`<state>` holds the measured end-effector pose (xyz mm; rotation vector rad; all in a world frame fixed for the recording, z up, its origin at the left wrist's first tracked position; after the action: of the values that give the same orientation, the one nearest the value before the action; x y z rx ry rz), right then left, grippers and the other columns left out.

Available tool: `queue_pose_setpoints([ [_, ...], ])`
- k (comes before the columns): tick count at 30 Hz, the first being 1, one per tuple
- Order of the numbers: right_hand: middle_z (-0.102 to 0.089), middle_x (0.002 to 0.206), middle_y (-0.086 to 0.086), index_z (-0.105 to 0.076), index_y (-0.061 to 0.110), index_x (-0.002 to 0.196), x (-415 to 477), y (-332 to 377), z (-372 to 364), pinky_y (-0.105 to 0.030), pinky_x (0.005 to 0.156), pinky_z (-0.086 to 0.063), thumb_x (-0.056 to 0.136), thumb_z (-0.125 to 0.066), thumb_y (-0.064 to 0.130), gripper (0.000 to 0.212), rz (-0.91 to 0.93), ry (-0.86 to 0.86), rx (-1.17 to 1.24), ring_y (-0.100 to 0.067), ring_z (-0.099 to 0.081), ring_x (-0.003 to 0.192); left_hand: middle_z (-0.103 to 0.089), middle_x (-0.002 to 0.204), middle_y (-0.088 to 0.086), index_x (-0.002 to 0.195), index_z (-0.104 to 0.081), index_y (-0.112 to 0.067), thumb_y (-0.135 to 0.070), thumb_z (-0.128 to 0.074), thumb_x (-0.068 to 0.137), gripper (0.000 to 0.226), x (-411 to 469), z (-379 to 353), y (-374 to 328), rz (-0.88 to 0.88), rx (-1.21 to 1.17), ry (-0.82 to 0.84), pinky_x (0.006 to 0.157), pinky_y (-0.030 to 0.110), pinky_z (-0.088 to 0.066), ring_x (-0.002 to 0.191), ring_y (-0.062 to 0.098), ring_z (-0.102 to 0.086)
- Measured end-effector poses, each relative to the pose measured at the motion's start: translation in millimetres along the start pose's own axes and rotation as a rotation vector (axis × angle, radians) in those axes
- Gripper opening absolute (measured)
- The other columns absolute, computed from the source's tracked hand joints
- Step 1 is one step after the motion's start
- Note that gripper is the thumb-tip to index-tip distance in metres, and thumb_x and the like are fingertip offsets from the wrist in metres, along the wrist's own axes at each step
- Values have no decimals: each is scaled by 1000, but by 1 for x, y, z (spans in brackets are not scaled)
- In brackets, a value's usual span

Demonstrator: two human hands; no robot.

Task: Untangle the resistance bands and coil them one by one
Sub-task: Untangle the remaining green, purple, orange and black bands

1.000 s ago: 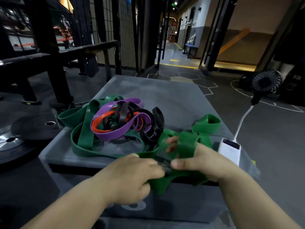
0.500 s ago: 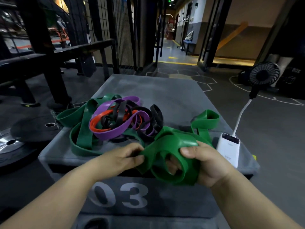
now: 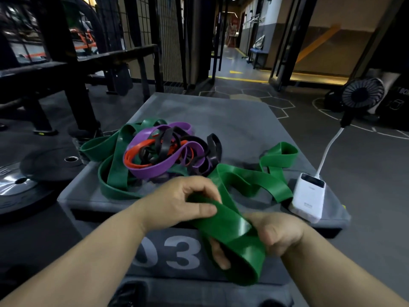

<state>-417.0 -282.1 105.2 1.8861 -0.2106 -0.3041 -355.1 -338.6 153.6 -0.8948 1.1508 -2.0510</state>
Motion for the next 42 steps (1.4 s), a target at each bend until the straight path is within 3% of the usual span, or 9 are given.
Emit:
queue_pose_setpoints([
  [5, -65, 76, -6, -57, 6, 98, 8, 2, -15, -45, 88, -44, 83, -72, 30, 32, 34, 88, 117, -21, -68, 75, -62, 87, -15, 93, -68, -26, -23, -64, 81, 13, 8, 4, 9, 51, -148, -118, 81, 19, -47, 89, 3, -58],
  [11, -62, 74, -7, -54, 4, 97, -3, 37, -19, -32, 67, -47, 89, -61, 18, 17, 203, 64, 250, -17, -64, 61, -64, 115, 4, 117, -55, -19, -83, -52, 71, 79, 7, -16, 47, 186, -8, 90, 96, 35, -48, 106, 14, -60],
  [18, -58, 75, -7, -52, 3, 98, -27, 73, 0, -32, 61, -33, 86, -57, 10, 15, 368, 4, 245, -22, -42, 58, -48, 133, -15, 134, -31, -35, -42, -89, 61, 94, 3, -4, 67, 283, 353, 75, 96, 18, -40, 122, 4, -45],
  [21, -44, 66, -6, -53, 5, 96, -36, 85, -4, -32, 59, -31, 87, -56, 9, 10, 411, 9, 234, -20, -40, 57, -49, 125, -12, 132, -32, -33, -33, -80, 72, 77, 7, 0, 43, 144, 714, -112, 89, 20, -37, 111, 11, -48],
  [26, -43, 66, -4, -54, 3, 94, -55, 107, 0, -32, 61, -31, 86, -54, 6, 8, 529, -36, 281, -18, -40, 57, -47, 108, -13, 117, -50, -20, -27, -67, 83, 39, -2, 25, 27, 44, 629, -477, 83, 23, -35, 99, 8, -45],
  [30, -41, 69, -5, -52, 4, 94, -61, 106, 17, -34, 64, -28, 86, -52, 6, 8, 566, -164, 327, -19, -38, 61, -65, 99, -12, 104, -58, -38, -43, -51, 93, 14, 5, 9, 57, 210, 285, -309, 75, 27, -46, 87, 5, -58],
  [33, -46, 73, -6, -51, 5, 97, -71, 108, 38, -34, 70, -30, 87, -47, 8, 11, 612, -297, 428, -20, -42, 66, -72, 91, 6, 108, -61, -17, -45, -54, 94, 32, 6, -29, 60, 269, -143, -122, 84, 40, -54, 84, 24, -68],
  [35, -54, 78, -6, -51, 8, 99, -79, 108, 50, -32, 75, -34, 88, -46, 11, 13, 642, -352, 498, -20, -51, 72, -68, 83, 14, 113, -56, -8, -39, -57, 92, 37, 5, -48, 50, 286, -334, -22, 69, 35, -55, 70, 29, -63],
  [42, -49, 92, -3, -42, 11, 113, -93, 122, 45, -31, 87, -40, 74, -51, 1, 41, 775, -287, 578, -15, -49, 85, -66, 119, -10, 128, -51, -23, -13, -76, 82, 53, -14, -66, 62, 439, 79, 355, 96, 27, -49, 111, 6, -62],
])
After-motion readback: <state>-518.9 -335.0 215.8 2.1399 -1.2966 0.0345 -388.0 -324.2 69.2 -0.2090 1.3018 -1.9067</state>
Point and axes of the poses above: each hand's wrist, its own x-axis towards the middle knuckle, its own z-axis out of the back of the hand, y = z × x, the point moved 10 cm from there along x, towards the middle knuckle
